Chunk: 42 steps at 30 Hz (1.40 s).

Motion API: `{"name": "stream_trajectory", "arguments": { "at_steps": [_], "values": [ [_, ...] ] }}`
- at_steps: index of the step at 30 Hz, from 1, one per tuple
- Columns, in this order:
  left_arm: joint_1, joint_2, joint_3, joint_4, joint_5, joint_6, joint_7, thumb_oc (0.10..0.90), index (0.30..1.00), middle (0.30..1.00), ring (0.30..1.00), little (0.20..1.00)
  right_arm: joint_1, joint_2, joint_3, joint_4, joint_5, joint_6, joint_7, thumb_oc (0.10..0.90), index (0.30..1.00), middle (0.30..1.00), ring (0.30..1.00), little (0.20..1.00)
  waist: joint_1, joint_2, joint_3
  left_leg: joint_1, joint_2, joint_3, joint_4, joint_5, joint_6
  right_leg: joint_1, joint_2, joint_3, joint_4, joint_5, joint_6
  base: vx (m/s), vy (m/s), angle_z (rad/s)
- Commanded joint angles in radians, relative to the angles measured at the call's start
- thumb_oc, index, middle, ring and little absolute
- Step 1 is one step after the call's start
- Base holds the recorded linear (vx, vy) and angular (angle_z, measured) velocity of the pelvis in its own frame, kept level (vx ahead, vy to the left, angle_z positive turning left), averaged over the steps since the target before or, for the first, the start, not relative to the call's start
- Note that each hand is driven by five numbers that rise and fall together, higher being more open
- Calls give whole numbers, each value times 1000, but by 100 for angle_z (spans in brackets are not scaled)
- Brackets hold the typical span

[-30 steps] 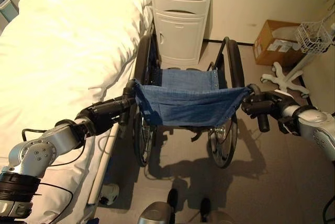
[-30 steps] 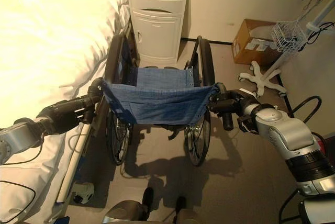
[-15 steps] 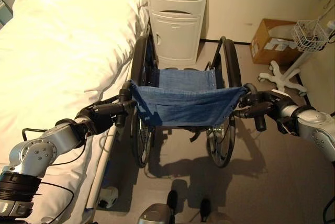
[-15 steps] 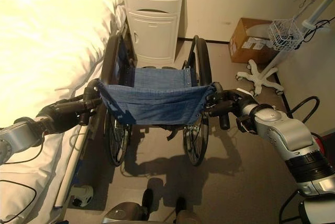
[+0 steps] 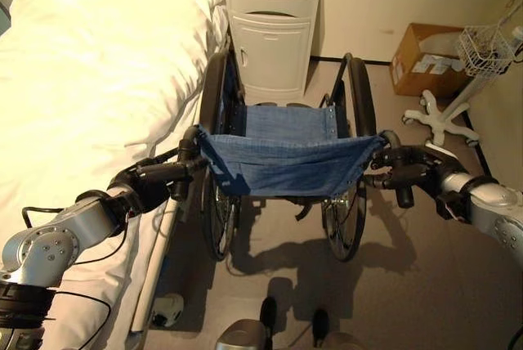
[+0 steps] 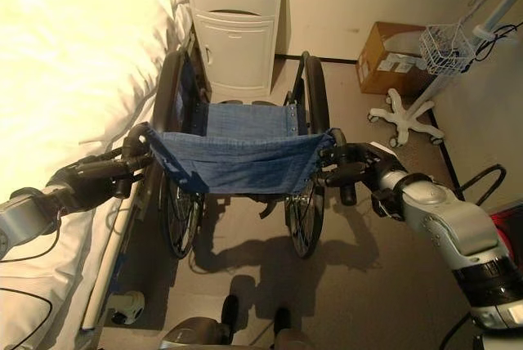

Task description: Push the wheelchair next to the bed

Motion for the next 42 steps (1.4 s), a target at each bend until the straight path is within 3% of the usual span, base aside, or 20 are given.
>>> {"name": "stream_trajectory", "arguments": {
  "at_steps": [1, 8, 16, 19, 22, 29, 36, 39, 42],
  "values": [
    [-63, 77, 271, 62, 82, -208, -7, 800, 900, 900, 900, 900, 10, -151, -292, -2, -132, -214, -94, 800, 900, 900, 900, 900, -67, 28, -188, -10, 41, -19, 91, -48, -95, -18, 54, -40, 55, 25, -50, 0, 0, 0],
    [-22, 95, 332, 79, 102, -208, -22, 800, 900, 900, 900, 900, 117, -175, -421, 8, -248, -211, -146, 800, 900, 900, 900, 900, -79, 32, -183, -7, 49, -16, 84, -42, -99, -20, 60, -38, 58, 20, -53, -5, -4, 1],
    [15, 89, 374, 74, 103, -211, -32, 800, 900, 900, 900, 900, 189, -162, -532, -1, -177, -237, -241, 800, 900, 900, 900, 900, -88, 36, -173, -8, 60, -11, 77, -37, -105, -26, 66, -37, 63, 18, -55, -23, -20, -4],
    [36, 77, 394, 74, 105, -208, -38, 800, 900, 900, 900, 900, 216, -127, -574, 4, -102, -279, -301, 800, 900, 900, 900, 900, -92, 37, -174, -8, 63, -9, 68, -32, -107, -28, 69, -38, 58, 19, -55, -26, -35, -11],
    [52, 61, 404, 72, 110, -207, -46, 800, 900, 900, 900, 900, 243, -87, -598, 7, -104, -304, -344, 800, 900, 900, 900, 900, -96, 40, -176, -8, 66, -8, 62, -28, -111, -29, 70, -41, 55, 19, -54, -14, -23, -14],
    [78, 43, 426, 50, 106, -187, -38, 800, 900, 900, 900, 900, 268, -39, -619, 14, -106, -320, -307, 800, 900, 900, 900, 900, -95, 46, -177, -16, 72, -7, 57, -19, -121, -35, 69, -52, 51, 21, -53, -24, -26, -10],
    [148, -33, 427, 22, 221, -165, -53, 800, 900, 900, 900, 900, 313, 22, -613, 15, -130, -284, -273, 800, 900, 900, 900, 900, -91, 45, -173, -25, 75, -12, 56, -12, -125, -40, 68, -61, 51, 19, -55, 0, 0, 0],
    [213, -118, 407, 30, 200, -106, -62, 800, 900, 900, 900, 900, 353, 85, -611, 52, -154, -271, -263, 800, 900, 900, 900, 900, -86, 41, -169, -28, 75, -17, 59, -11, -125, -41, 67, -66, 51, 18, -53, 0, 0, 0],
    [248, -185, 365, 47, 120, -36, 3, 800, 900, 900, 900, 900, 384, 131, -590, 100, -162, -251, -270, 800, 900, 900, 900, 900, -82, 40, -168, -30, 73, -23, 60, -10, -123, -40, 66, -71, 51, 18, -51, 0, 0, 0]
  ]
}}
